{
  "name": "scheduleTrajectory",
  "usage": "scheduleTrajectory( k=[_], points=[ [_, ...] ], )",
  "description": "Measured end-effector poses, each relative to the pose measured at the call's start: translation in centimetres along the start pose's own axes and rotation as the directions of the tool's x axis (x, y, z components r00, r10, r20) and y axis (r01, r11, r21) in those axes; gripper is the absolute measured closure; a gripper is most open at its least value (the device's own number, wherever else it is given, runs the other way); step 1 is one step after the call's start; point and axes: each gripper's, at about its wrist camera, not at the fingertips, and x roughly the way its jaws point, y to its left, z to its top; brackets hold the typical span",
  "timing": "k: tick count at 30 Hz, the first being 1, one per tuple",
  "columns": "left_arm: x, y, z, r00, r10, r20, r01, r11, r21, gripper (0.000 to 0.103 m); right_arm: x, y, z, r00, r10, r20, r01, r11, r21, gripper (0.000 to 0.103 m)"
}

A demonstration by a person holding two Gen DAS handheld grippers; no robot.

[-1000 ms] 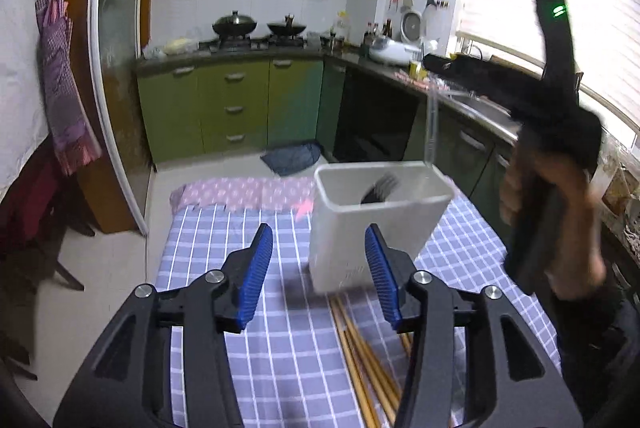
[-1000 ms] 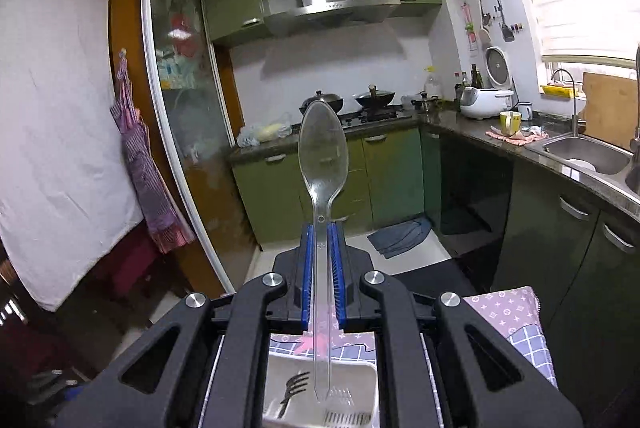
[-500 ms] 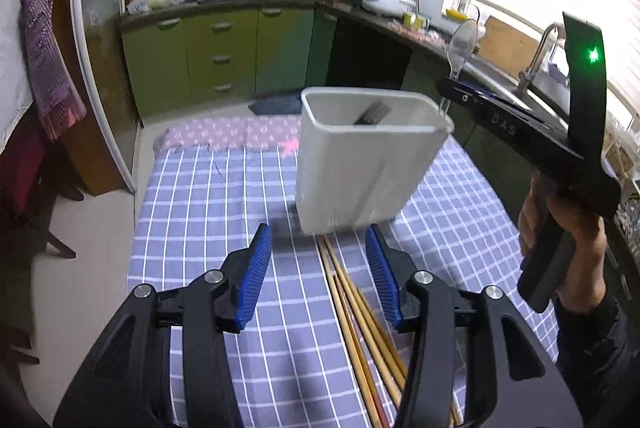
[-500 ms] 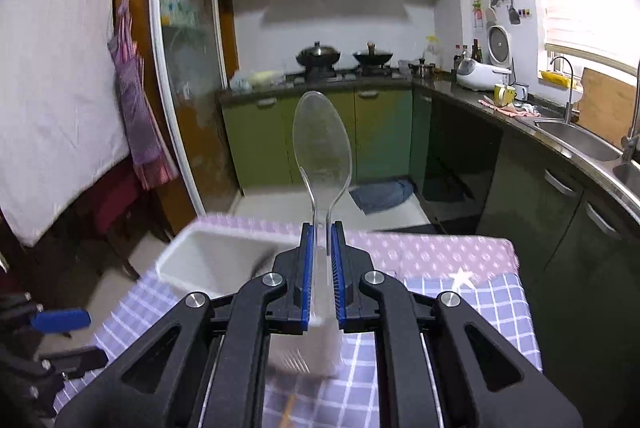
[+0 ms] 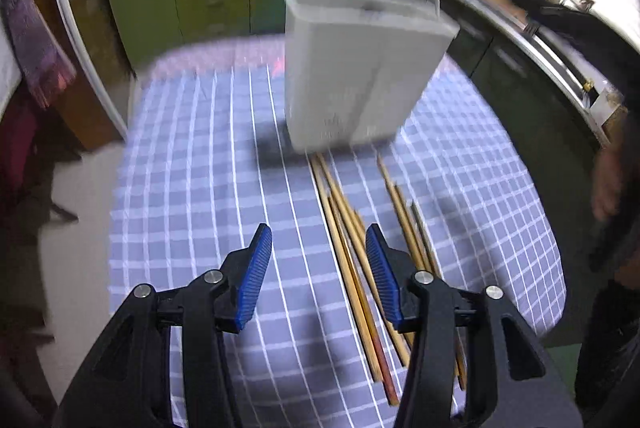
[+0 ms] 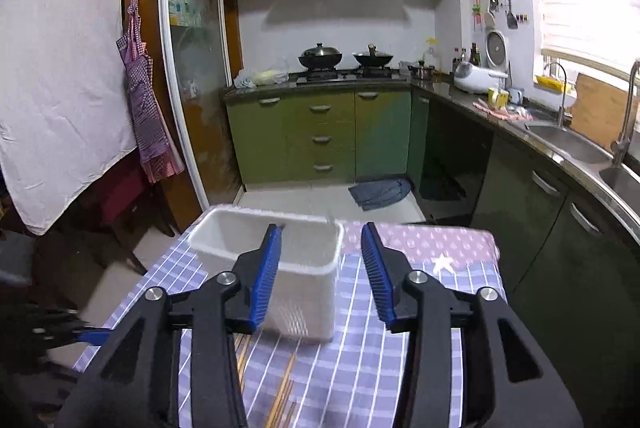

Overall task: Organize utensils
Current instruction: 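Open the left tool to drop the fork in the holder while the right drops the spoon, then grasp one wooden chopstick from the pile with the left tool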

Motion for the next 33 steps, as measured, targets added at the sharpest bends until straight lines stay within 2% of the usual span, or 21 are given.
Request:
scheduleTrajectory(
  k=[2, 4, 6, 8, 10, 14, 20, 29, 33],
  points=[
    [1.7, 0.0, -0.3, 0.997, -0.014, -0.077, 0.012, 1.000, -0.020, 0.057, -0.6, -0.5, -0.8, 0.998, 0.011, -0.062, -0.012, 1.000, -0.001, 0.057],
    [3.1, -0.1, -0.7, 0.993, -0.014, -0.121, 0.010, 0.999, -0.031, 0.063, -0.6, -1.2, -2.4, 0.986, 0.026, -0.165, -0.027, 1.000, -0.002, 0.057],
    [4.6, -0.3, -0.9, 0.986, 0.003, -0.166, -0.010, 0.999, -0.040, 0.073, -0.6, -2.0, -4.0, 0.969, 0.035, -0.244, -0.035, 0.999, 0.005, 0.057],
    [6.0, -0.4, -0.9, 0.978, 0.009, -0.206, -0.020, 0.998, -0.055, 0.078, -0.5, -2.6, -5.3, 0.957, 0.028, -0.288, -0.030, 1.000, -0.002, 0.057],
    [6.8, -0.4, -0.8, 0.973, 0.005, -0.230, -0.021, 0.997, -0.069, 0.079, -0.5, -3.3, -6.7, 0.948, 0.018, -0.319, -0.021, 1.000, -0.004, 0.057],
    [7.9, -1.2, -0.6, 0.968, 0.010, -0.253, -0.028, 0.997, -0.068, 0.079, -0.2, -4.5, -8.4, 0.934, 0.044, -0.354, -0.035, 0.999, 0.032, 0.057],
    [8.9, -2.1, -0.3, 0.958, 0.055, -0.280, -0.071, 0.996, -0.050, 0.082, 0.1, -5.0, -8.7, 0.929, 0.061, -0.364, -0.046, 0.998, 0.050, 0.057],
    [10.8, -2.6, 0.9, 0.948, 0.041, -0.317, -0.067, 0.995, -0.071, 0.082, 0.2, -5.7, -9.2, 0.920, 0.066, -0.387, -0.044, 0.997, 0.066, 0.055],
    [11.3, -2.9, 1.2, 0.941, 0.062, -0.333, -0.082, 0.996, -0.047, 0.086, 0.1, -5.7, -9.4, 0.915, 0.065, -0.398, -0.043, 0.997, 0.063, 0.055]
  ],
)
